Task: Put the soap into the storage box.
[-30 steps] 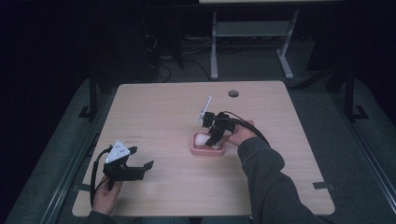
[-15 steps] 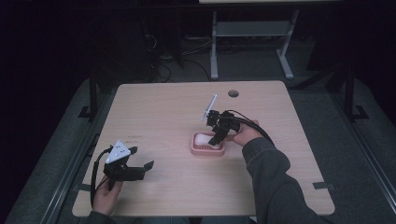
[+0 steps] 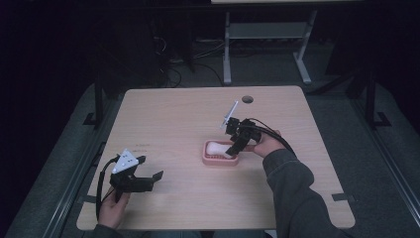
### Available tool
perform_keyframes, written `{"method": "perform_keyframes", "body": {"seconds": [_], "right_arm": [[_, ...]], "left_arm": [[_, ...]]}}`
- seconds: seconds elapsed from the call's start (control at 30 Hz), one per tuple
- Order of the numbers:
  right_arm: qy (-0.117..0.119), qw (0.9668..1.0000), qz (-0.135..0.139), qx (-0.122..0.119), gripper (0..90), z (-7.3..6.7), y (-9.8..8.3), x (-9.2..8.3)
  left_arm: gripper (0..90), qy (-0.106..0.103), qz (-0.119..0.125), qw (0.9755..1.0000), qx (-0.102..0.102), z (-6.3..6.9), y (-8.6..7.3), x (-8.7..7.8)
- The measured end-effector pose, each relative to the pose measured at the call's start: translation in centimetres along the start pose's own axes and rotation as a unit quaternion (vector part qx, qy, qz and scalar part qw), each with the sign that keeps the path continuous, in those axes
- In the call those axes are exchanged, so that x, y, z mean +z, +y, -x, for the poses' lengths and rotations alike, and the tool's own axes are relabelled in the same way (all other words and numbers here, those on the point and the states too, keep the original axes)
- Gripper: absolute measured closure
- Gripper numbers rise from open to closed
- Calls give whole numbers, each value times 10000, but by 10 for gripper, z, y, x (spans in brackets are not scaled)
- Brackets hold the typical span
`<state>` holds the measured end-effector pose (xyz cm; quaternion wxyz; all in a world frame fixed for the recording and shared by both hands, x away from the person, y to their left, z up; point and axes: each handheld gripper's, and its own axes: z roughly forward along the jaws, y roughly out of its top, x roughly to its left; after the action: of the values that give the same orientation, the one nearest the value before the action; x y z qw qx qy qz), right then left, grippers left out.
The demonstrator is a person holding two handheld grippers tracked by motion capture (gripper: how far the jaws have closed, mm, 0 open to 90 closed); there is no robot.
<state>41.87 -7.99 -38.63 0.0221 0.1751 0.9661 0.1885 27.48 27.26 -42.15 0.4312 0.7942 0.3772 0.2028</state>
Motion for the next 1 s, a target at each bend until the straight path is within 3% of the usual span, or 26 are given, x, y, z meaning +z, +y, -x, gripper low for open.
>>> {"method": "perform_keyframes", "body": {"seconds": [1.0], "right_arm": [[-45, 9995, 168, 255, 379, -1, -28, -12]], "left_arm": [[146, -9, -48, 10000, 31, 0, 0, 1]]}}
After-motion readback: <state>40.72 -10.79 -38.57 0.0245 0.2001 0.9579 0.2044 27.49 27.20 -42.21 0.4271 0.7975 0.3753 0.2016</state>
